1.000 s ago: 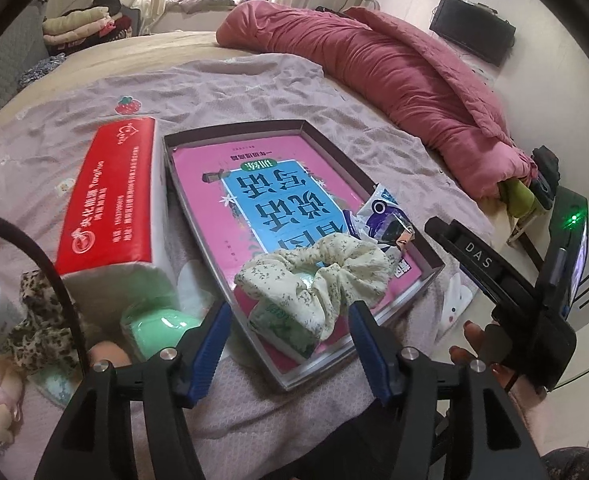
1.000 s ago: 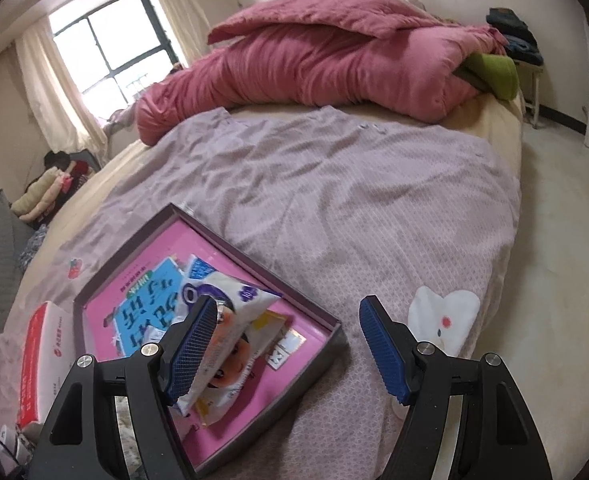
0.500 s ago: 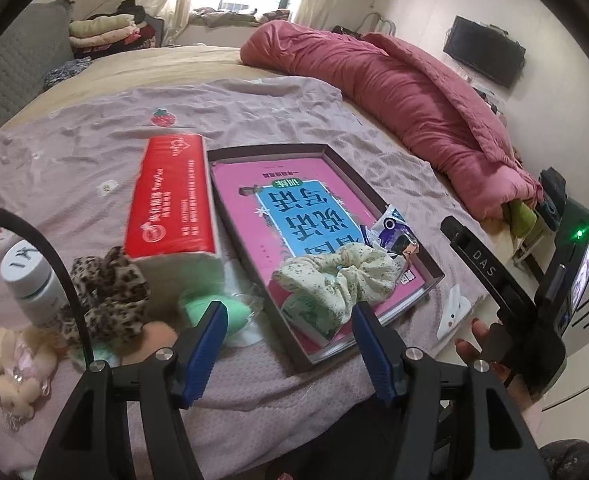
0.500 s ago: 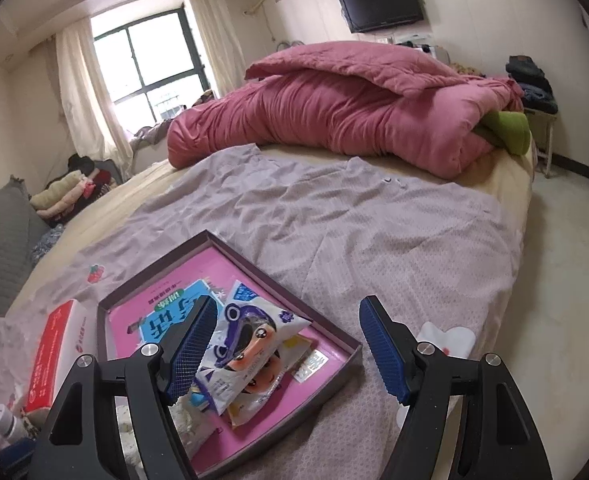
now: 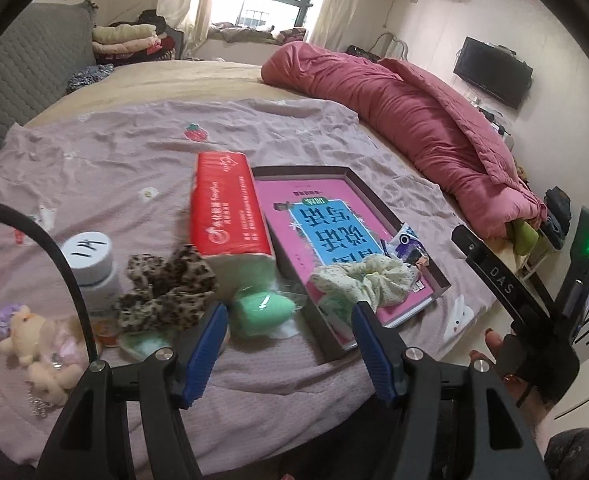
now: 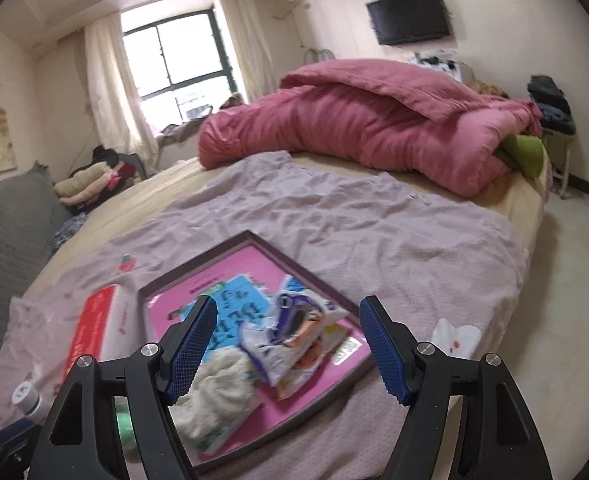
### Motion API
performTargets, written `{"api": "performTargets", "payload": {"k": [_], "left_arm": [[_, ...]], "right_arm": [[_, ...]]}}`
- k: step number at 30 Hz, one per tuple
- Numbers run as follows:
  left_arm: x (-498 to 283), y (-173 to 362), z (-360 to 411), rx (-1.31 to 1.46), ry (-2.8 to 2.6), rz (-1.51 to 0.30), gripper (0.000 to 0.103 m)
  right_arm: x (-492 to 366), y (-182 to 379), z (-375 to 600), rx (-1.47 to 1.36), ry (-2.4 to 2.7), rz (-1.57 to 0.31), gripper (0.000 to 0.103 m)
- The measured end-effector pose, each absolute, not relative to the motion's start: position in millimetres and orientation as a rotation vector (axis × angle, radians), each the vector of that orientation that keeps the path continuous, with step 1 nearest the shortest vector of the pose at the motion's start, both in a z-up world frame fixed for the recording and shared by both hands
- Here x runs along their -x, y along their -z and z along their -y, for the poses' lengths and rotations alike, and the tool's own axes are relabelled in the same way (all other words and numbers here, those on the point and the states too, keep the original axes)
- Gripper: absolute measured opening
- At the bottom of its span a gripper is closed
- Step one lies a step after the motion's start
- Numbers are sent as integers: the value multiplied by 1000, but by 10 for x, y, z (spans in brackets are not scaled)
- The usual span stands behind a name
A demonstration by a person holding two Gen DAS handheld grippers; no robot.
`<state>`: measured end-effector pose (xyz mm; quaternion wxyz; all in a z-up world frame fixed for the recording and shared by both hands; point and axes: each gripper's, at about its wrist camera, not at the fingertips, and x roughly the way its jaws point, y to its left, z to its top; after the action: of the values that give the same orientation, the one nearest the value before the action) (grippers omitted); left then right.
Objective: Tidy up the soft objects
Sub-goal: 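Move both tools back from the tray to the items on the bed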
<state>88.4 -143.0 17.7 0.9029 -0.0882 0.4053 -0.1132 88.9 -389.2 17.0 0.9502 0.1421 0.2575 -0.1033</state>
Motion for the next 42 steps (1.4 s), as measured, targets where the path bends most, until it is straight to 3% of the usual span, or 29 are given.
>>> {"api": "performTargets", "payload": {"k": [19,42], "left_arm": [[-485,-497,456,292,99,-749,64],[-51,-383,-510,347,-83,-754,64]], "right_arm": [[-570,-588,3122,-220,2,-514,75],[-456,-475,2408,-114,-216,-628,75]]}}
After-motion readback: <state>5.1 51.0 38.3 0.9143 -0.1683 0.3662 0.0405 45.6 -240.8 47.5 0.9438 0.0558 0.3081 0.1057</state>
